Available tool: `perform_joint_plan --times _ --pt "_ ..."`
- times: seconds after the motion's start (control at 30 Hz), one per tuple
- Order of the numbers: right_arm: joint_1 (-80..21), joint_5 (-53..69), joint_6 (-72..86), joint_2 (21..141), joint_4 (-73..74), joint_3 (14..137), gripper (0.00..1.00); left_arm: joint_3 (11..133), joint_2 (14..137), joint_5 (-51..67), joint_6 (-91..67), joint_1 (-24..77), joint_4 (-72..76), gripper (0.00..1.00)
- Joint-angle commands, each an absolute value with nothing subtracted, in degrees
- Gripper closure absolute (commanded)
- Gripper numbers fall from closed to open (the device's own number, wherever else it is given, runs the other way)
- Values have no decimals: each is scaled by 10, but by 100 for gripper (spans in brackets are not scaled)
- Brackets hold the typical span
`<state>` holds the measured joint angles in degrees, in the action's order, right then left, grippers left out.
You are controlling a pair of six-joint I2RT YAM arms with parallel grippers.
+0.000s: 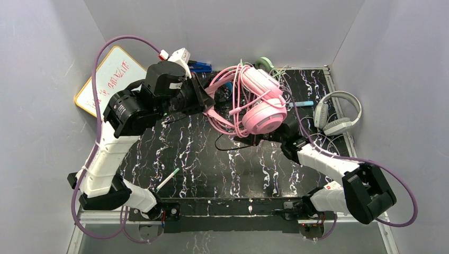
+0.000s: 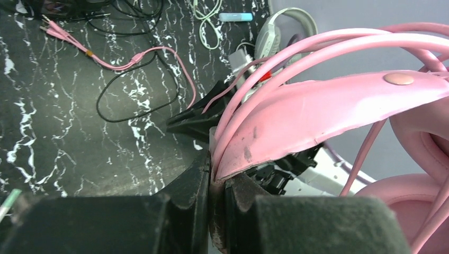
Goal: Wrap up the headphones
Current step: Wrap the headphones cable around the headphones.
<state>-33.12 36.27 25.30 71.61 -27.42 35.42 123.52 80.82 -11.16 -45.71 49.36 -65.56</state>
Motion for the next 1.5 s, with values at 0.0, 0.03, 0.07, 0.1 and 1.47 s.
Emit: perform_joint_plan --times 0.0,0.03,0.07,0.1,1.47 --pt "-334 389 282 716 -366 317 76 1245 803 -116 -511 495 -568 100" --pt "-334 390 286 717 -375 308 76 1245 804 -125 -512 495 -565 100" --pt "-336 393 290 718 -384 297 76 1245 806 -130 -512 495 -562 100" --pt "-338 396 295 718 -393 288 76 1245 809 -134 -511 494 -558 100" --pt "-400 475 313 705 82 681 99 963 890 -414 -383 269 -461 100"
